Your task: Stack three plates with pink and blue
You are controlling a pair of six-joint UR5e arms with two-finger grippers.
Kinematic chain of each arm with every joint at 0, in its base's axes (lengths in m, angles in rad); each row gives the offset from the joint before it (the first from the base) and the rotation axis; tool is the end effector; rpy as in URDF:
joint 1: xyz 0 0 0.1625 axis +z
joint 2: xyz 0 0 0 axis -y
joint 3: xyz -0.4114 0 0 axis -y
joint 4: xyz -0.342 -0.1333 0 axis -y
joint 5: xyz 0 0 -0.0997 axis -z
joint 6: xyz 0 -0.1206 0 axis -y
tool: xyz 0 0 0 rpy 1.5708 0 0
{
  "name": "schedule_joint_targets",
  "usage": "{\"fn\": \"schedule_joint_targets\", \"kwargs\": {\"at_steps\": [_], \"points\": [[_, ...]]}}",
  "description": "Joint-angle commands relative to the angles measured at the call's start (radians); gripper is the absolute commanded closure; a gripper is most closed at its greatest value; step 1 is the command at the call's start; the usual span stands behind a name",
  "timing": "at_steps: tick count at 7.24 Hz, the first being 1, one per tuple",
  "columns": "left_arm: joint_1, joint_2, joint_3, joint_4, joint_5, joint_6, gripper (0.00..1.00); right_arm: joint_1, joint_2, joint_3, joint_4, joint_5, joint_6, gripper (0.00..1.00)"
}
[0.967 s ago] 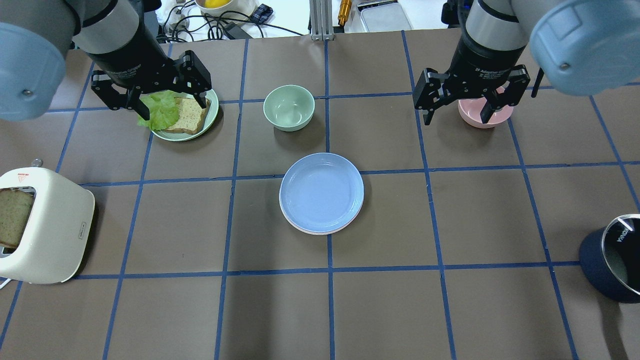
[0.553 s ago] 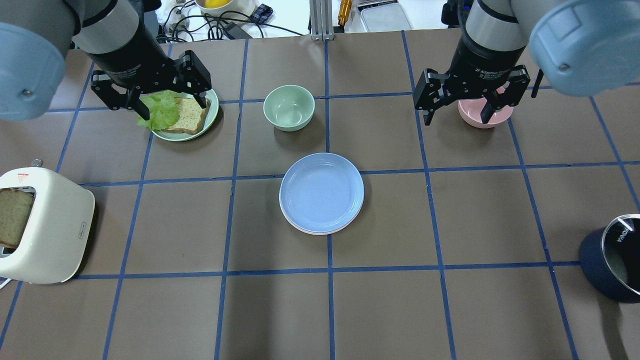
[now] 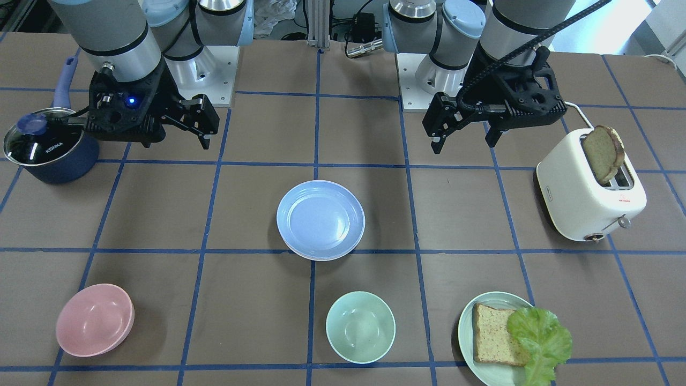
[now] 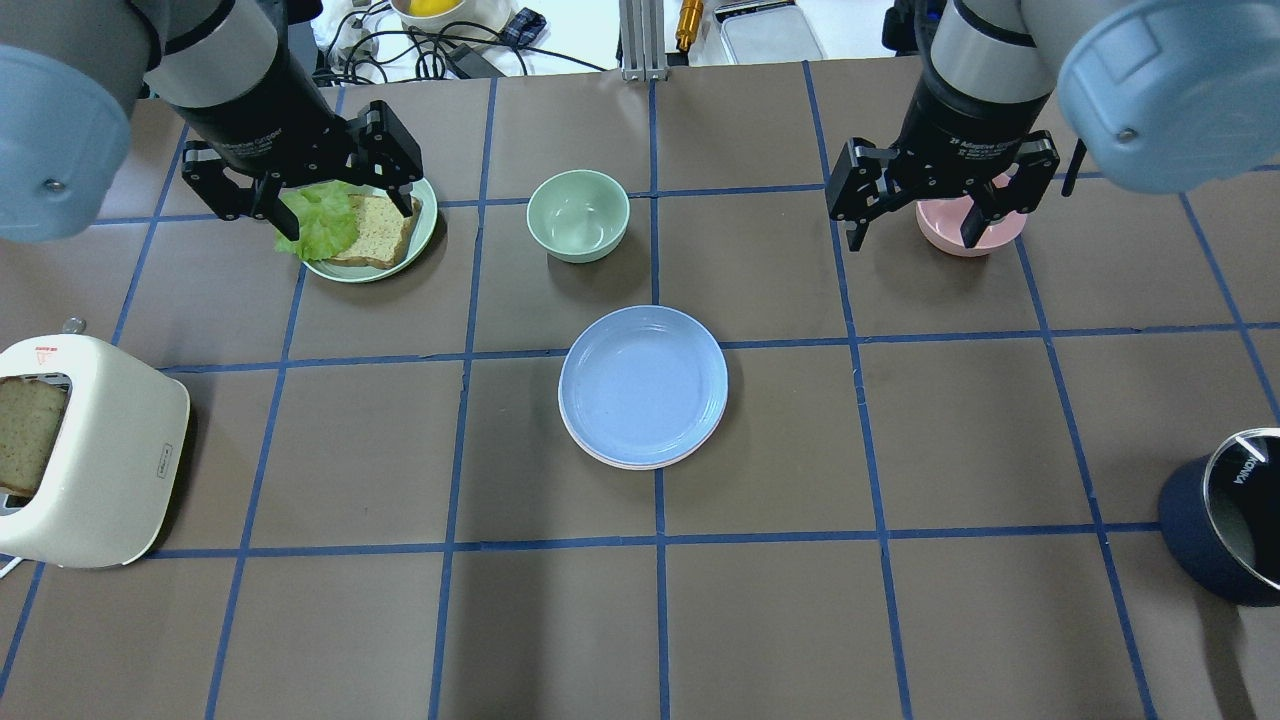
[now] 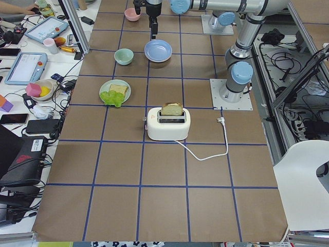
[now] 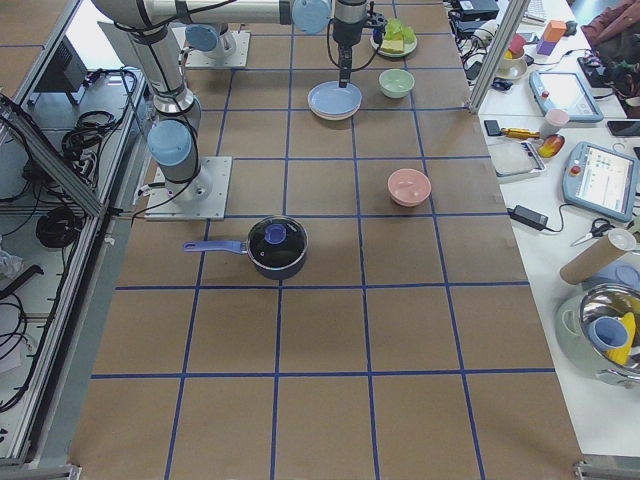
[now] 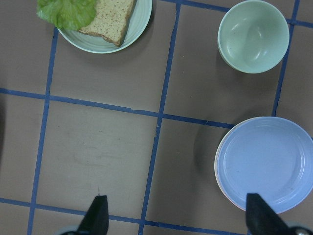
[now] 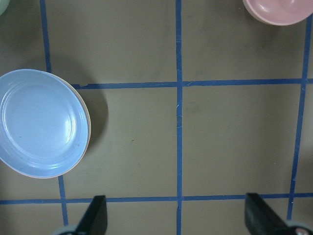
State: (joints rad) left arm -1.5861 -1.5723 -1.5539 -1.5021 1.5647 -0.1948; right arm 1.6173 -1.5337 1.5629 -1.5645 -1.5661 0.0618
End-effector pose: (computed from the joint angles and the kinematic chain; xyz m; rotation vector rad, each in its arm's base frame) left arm -0.1409 -0.4500 0.4674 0.2796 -3.1115 0.1297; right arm 0.1548 -0.4458 0.4396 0.0241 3.1382 0.0560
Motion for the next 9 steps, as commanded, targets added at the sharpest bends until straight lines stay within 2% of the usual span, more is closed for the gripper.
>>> {"fn": "schedule_joint_targets", "kwargs": {"at_steps": [1,7,9], "points": [[0.0,0.0,0.0,0.0,0.0,0.0,0.0,0.0,0.0,-0.004,0.0,0.0,0.0,0.0],[0.0,0.0,0.0,-0.003,0.0,0.002,0.0,0.0,0.0,-0.006,-0.002,0.0,0.001,0.0],[0.0,0.0,0.0,-0.006,0.0,0.062,0.0,0.0,0.0,-0.007,-0.002,0.0,0.001,0.0]]}}
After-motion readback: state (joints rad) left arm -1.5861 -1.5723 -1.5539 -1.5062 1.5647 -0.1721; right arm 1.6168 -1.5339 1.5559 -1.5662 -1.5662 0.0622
